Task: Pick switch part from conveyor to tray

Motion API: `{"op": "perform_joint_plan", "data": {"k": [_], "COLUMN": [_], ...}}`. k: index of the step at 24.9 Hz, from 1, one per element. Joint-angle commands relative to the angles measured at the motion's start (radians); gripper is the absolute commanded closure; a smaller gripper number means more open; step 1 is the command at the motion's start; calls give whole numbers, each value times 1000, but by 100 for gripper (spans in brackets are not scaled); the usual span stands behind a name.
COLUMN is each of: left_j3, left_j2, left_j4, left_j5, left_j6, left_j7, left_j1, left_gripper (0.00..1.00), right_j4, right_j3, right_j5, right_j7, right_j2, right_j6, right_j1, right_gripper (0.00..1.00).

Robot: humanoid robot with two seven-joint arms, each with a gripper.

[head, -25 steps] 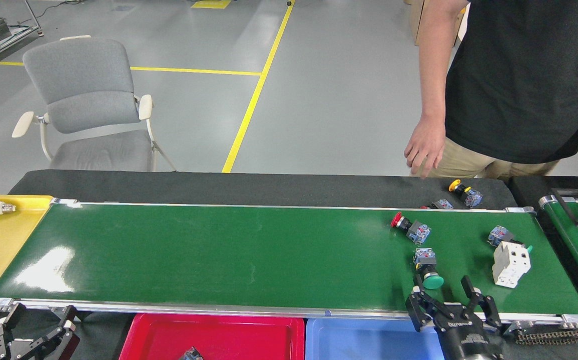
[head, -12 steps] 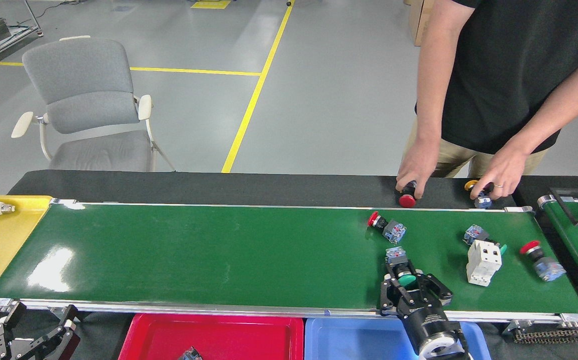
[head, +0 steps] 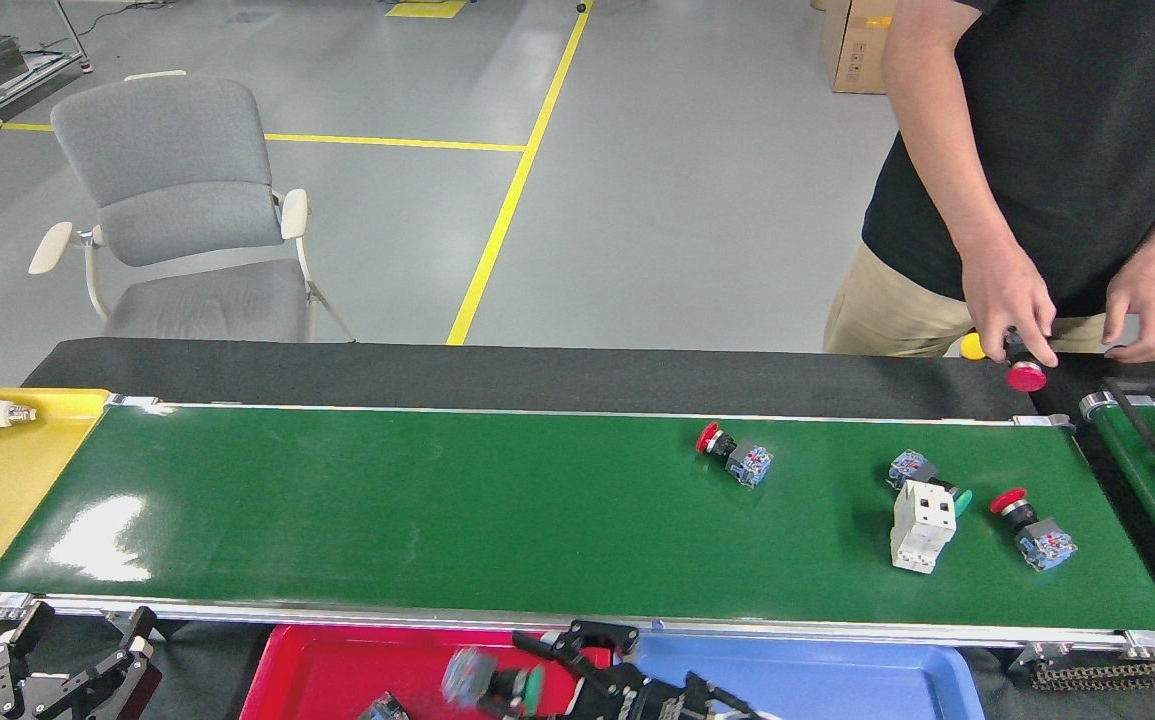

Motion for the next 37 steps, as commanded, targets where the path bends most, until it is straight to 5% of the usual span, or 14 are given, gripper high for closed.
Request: {"op": "perform_joint_plan", "data": {"k": [1,7,11,18,23,25,27,29,35,37], "left_j3": [0,-15,-124,-414,-572,-598,-629,-653,-687,-682], "left_j2": [8,5,-6,-122,-240,-283,-309,-319,-322,-322], "left_j4": [-13,-39,-135,-204,-168,-118,-68,-16,174,210], "left_j5": [0,0,-1,-81,-228,-248,-290,-303,-296,-294], "left_j6": [-2,-12,2,77,163,165,175,212,292,306], "left_j7": [4,-1,-34,-211,-220,-223,-223,-223,-223,-223], "left_j1": [-4,10,22,-103,-196,-228,-269,-304,-453,-482], "left_gripper": [0,0,0,0,0,0,0,0,0,0], "right_j4": [-30,-205,-251,-206,-21,39,58,58,24,-28], "right_j3": [-27,-467,-510,-421,-308,-280,-257,-245,-228,-231], "right_j5": [-8,-24,-30,-1,24,19,13,12,9,-2], "right_j7": [0,-106,-226,-132,-100,-89,-88,-88,-89,-89], "right_j2": [2,33,-5,-5,-10,-7,-18,-30,-45,-47], "right_j6": [51,433,660,787,936,971,968,964,873,804], "right_j1": [-9,260,388,237,42,-13,-29,-29,-15,16], "right_gripper": [0,2,2,2,2,17,59,74,97,98]}}
